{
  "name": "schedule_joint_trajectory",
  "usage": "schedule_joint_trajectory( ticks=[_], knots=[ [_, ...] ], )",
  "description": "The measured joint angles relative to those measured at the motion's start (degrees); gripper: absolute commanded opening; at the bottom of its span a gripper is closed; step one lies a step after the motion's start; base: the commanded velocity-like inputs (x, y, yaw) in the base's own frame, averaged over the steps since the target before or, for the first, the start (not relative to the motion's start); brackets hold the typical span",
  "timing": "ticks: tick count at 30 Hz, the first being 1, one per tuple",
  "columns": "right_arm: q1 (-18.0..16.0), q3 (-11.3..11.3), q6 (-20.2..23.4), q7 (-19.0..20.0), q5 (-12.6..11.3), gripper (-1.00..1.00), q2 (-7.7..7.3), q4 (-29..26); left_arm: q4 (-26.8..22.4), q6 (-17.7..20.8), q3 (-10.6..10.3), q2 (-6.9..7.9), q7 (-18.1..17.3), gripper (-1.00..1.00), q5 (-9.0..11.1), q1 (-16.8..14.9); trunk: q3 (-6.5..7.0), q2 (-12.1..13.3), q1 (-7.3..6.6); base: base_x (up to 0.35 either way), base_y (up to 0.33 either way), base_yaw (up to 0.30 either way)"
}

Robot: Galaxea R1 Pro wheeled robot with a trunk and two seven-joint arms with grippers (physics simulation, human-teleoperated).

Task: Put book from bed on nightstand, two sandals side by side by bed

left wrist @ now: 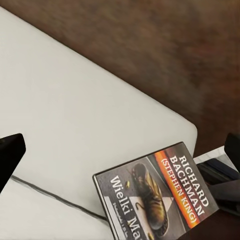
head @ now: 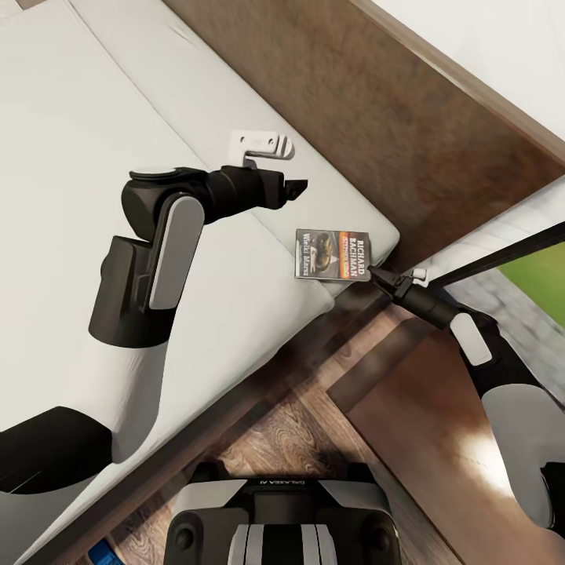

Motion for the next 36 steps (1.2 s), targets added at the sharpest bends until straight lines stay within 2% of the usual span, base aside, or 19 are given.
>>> schedule_joint_trajectory(
  ticks=[12,26,27,36],
  knots=[
    [0.0,0.0,0.0,0.0,0.0,1.0,0.0,0.0,-0.3,0.0,0.0,0.0,0.0,1.0,0.0,0.0,0.0,0.0,0.0,0.0,0.0,0.082],
    [0.0,-0.2,0.1,0.0,-0.1,1.0,0.0,0.0,-0.3,0.0,0.0,0.0,-0.1,1.0,0.0,0.0,0.0,0.0,0.0,0.0,0.0,0.007],
    [0.0,-0.2,0.1,0.0,-0.1,-1.0,0.0,0.0,-0.3,0.0,0.0,0.0,-0.1,1.0,0.0,0.0,0.0,0.0,0.0,0.0,0.0,0.0],
    [0.0,-0.2,0.0,0.0,-0.1,-1.0,0.0,0.0,-0.3,0.0,0.0,0.08,-0.1,1.0,0.0,0.0,0.0,0.0,0.0,0.0,0.0,0.0]
  ],
)
